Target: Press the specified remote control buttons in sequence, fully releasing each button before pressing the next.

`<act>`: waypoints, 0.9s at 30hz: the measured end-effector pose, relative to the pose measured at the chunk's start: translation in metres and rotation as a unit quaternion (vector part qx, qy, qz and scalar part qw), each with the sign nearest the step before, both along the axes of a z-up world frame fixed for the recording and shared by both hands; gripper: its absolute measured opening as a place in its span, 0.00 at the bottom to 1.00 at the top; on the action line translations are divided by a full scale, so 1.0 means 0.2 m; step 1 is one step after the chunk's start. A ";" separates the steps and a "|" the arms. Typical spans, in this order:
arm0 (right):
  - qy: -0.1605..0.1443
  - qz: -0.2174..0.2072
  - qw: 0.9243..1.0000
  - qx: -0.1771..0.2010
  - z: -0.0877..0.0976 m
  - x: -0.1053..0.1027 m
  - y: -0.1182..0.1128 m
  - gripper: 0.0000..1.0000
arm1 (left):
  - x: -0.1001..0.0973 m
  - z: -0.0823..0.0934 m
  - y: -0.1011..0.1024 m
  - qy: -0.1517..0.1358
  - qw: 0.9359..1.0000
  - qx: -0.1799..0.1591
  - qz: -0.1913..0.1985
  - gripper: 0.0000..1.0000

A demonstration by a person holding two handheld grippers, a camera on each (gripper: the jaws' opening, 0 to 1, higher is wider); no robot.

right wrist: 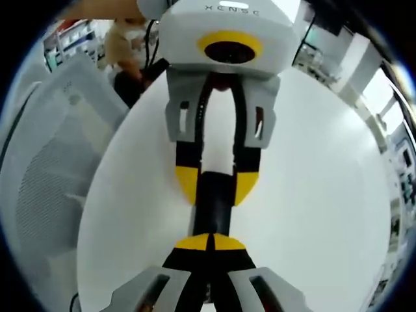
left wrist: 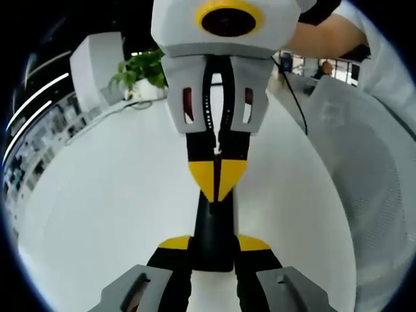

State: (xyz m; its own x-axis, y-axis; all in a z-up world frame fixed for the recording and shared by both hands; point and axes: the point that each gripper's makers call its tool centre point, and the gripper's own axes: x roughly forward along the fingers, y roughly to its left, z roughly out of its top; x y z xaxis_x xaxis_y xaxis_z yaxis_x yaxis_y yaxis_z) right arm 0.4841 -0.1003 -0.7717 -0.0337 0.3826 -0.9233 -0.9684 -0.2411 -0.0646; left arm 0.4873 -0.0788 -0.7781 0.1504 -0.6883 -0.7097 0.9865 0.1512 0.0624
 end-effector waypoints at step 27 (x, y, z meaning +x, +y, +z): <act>0.011 -0.013 1.000 -0.008 -0.01 0.01 0.00 0.00 | 0.00 0.00 0.00 0.002 1.000 0.000 0.000 0.24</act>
State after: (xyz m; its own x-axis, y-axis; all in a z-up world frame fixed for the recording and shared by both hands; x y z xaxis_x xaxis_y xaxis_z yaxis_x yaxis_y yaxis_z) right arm 0.4862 -0.0999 -0.7731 -0.0432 0.3681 -0.9288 -0.9756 -0.2158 -0.0401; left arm 0.4876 -0.0793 -0.7774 0.1479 -0.6882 -0.7102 0.9867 0.1518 0.0585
